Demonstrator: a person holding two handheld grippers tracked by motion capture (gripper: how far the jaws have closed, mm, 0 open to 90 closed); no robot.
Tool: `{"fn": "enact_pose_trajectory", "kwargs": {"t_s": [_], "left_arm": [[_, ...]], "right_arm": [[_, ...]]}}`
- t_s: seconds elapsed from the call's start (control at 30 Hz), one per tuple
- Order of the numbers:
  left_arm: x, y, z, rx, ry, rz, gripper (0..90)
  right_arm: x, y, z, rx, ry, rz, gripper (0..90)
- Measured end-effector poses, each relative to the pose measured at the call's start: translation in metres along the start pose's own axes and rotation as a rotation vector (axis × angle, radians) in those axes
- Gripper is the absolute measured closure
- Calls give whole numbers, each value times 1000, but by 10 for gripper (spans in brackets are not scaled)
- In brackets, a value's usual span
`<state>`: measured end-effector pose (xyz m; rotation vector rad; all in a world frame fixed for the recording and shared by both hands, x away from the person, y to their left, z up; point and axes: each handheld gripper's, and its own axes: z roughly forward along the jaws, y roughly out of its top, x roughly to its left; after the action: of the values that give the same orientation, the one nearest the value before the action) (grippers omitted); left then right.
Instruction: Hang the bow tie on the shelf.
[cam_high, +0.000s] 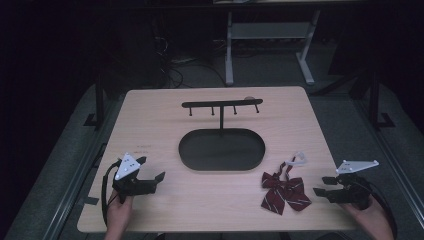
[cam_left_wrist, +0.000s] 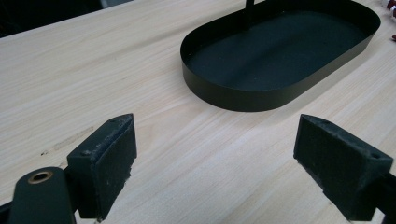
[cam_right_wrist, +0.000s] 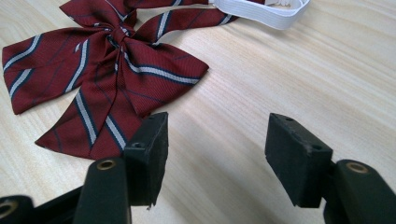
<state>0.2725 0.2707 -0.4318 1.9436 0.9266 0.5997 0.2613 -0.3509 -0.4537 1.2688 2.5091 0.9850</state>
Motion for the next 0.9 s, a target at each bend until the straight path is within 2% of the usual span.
{"fn": "enact_pose_trajectory", "kwargs": {"t_s": [0.2,0.4,0.5,0.9], "left_arm": [[0,-1,0,3,-2,2,130],[-1,-1,-1,-5,-5,0,130],[-1,-2,0,0,-6,2,130],[0,-2,-2,-4,4,5,130]], "right_arm": [[-1,2,-1,-26,22,11,326],[2,10,0,-32,47,-4,291],[5,18,2,-7,39,-25,296],[12,49,6,13,40,-100,364]]}}
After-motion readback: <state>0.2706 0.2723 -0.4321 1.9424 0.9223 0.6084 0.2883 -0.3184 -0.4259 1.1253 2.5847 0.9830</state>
